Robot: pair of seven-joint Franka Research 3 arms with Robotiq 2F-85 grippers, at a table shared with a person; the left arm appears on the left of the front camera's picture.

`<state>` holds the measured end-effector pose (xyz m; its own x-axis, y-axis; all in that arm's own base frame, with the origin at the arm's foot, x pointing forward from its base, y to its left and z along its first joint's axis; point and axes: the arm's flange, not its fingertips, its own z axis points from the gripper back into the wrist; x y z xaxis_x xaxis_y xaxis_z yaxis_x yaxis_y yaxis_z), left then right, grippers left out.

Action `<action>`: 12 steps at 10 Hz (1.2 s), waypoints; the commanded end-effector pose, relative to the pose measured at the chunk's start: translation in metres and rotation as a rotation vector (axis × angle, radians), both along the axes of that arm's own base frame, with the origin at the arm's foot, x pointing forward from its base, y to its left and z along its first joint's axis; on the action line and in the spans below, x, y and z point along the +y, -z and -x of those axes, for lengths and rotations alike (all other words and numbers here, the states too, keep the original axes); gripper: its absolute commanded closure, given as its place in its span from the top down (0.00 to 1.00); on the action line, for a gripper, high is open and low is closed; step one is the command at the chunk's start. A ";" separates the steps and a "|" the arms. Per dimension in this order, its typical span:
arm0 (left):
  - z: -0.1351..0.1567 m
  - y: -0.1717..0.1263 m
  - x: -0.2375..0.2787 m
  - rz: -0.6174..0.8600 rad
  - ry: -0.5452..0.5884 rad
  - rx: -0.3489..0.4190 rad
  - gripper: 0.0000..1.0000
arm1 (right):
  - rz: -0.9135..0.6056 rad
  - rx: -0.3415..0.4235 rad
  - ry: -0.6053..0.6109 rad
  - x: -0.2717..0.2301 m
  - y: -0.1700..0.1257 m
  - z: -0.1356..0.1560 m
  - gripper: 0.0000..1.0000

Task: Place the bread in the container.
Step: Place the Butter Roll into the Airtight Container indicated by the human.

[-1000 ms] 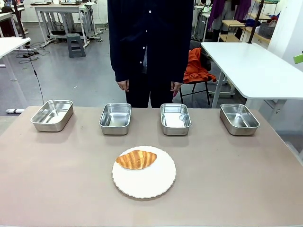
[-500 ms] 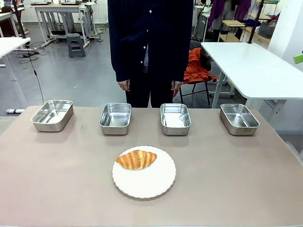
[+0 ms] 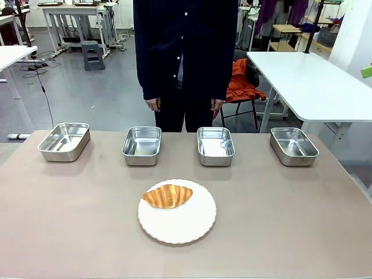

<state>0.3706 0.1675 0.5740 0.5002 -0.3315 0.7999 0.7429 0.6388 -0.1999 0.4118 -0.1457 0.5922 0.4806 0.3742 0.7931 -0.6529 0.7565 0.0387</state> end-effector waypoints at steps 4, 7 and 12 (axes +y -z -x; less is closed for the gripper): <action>0.001 0.000 0.001 -0.002 0.011 -0.012 1.00 | -0.002 -0.006 -0.005 0.000 0.000 -0.001 1.00; 0.001 0.000 0.001 -0.002 0.011 -0.012 1.00 | -0.002 -0.006 -0.005 0.000 0.000 -0.001 1.00; 0.001 0.000 0.001 -0.002 0.011 -0.012 1.00 | -0.002 -0.006 -0.005 0.000 0.000 -0.001 1.00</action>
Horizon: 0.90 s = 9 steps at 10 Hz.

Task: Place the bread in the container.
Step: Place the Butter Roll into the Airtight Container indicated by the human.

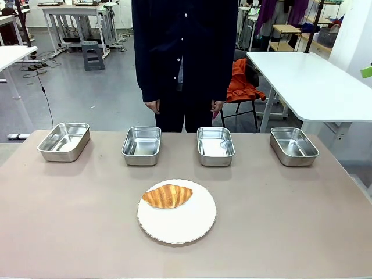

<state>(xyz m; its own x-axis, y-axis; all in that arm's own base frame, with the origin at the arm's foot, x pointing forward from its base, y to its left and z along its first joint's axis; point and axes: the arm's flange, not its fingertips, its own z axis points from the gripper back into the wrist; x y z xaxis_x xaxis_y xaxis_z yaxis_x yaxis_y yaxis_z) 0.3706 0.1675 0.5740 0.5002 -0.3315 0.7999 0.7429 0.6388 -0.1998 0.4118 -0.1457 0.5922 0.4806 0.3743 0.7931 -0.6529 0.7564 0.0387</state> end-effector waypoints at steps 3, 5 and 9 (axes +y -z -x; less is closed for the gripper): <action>0.001 0.000 0.001 -0.002 0.011 -0.012 1.00 | -0.002 -0.006 -0.005 0.000 0.000 -0.001 1.00; 0.001 0.000 0.001 -0.002 0.011 -0.012 1.00 | -0.002 -0.006 -0.005 0.000 0.000 -0.001 1.00; 0.001 0.000 0.001 -0.002 0.011 -0.012 1.00 | -0.002 -0.006 -0.005 0.000 0.000 -0.001 1.00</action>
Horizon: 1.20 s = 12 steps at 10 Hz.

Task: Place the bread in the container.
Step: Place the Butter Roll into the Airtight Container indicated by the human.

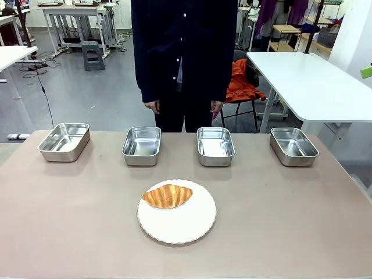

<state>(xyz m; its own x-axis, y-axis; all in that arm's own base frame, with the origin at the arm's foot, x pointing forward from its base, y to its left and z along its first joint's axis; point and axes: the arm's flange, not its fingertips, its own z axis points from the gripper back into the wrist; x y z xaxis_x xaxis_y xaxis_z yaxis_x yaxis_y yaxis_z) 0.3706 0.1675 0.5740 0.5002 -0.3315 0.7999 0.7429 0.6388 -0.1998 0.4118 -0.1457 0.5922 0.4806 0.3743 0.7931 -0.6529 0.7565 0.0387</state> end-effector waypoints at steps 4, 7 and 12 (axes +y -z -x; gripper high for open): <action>0.001 0.000 0.001 -0.002 0.011 -0.012 1.00 | -0.002 -0.006 -0.005 0.000 0.000 -0.001 1.00; 0.001 0.000 0.001 -0.002 0.011 -0.012 1.00 | -0.002 -0.006 -0.005 0.000 0.000 -0.001 1.00; 0.001 0.000 0.001 -0.002 0.011 -0.012 1.00 | -0.002 -0.006 -0.005 0.000 0.000 -0.001 1.00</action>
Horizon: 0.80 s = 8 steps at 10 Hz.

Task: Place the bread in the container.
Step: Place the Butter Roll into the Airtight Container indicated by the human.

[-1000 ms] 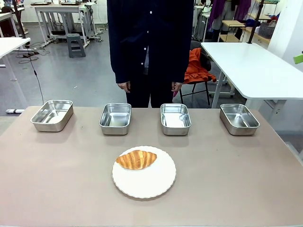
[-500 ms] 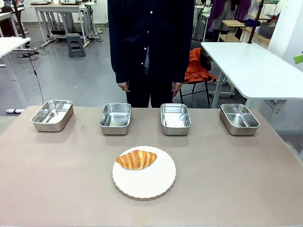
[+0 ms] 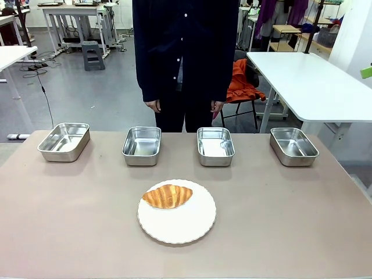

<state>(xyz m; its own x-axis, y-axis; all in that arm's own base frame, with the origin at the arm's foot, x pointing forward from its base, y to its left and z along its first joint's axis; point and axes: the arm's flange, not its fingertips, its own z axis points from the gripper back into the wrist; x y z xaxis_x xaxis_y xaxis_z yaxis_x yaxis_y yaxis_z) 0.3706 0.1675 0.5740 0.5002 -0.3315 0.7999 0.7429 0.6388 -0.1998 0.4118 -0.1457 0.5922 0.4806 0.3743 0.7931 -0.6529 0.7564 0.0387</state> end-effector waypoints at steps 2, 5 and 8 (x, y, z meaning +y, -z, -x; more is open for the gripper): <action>0.001 0.000 0.001 -0.002 0.011 -0.012 1.00 | -0.002 -0.006 -0.005 0.000 0.000 -0.001 1.00; 0.001 0.000 0.001 -0.002 0.011 -0.012 1.00 | -0.002 -0.006 -0.005 0.000 0.000 -0.001 1.00; 0.001 0.000 0.001 -0.002 0.011 -0.012 1.00 | -0.002 -0.006 -0.005 0.000 0.000 -0.001 1.00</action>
